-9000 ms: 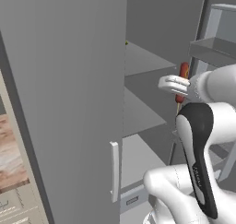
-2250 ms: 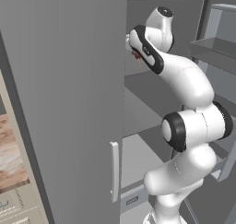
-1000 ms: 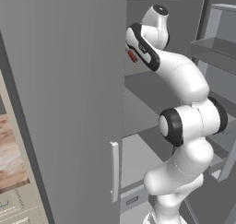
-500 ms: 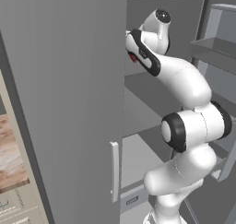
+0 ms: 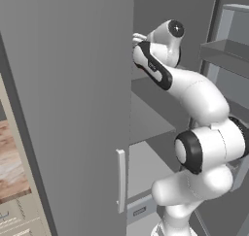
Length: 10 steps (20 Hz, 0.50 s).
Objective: Store the hot dog in the freezer for long-term storage. Close the freezer door after placing the cooked food.
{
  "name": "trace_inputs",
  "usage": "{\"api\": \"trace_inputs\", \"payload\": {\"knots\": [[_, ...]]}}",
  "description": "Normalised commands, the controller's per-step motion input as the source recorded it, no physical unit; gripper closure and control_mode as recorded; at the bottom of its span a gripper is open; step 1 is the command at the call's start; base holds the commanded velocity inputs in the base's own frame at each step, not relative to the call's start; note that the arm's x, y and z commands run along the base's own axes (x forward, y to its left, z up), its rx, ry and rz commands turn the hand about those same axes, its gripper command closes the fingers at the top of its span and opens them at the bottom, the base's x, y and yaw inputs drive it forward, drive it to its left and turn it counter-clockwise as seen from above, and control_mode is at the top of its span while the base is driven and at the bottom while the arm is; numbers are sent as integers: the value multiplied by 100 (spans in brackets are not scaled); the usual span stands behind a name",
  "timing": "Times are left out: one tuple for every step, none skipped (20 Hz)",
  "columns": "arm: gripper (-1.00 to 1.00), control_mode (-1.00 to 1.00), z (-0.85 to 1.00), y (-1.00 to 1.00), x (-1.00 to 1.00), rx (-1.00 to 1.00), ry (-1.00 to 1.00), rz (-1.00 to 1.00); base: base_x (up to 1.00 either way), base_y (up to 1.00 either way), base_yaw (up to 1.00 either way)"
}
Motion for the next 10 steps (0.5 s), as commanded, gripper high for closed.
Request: {"api": "trace_inputs", "payload": {"knots": [[-100, -100, 21, 0, -31, 5, -1, -8, 0, 0, 0], [-100, -100, 21, 0, -34, 6, -1, -8, 0, 0, 0], [-100, -100, 16, 0, -29, 6, 0, -9, 0, 0, 0], [-100, -100, 11, 0, -27, 6, 0, -10, 0, 0, 0], [-100, -100, 7, 0, -29, 7, 0, -11, 0, 0, 0], [-100, -100, 2, 0, -34, 9, 0, -11, 0, 0, 0], [-100, -100, 0, 0, -40, 9, 0, -11, 0, 0, 0], [-100, -100, 0, 0, -43, 10, 0, -12, 0, 0, 0], [-100, -100, 0, -1, -49, 14, 0, -19, 0, 0, 0], [-100, -100, 0, 0, -51, 13, 0, -19, 0, 0, 0]]}}
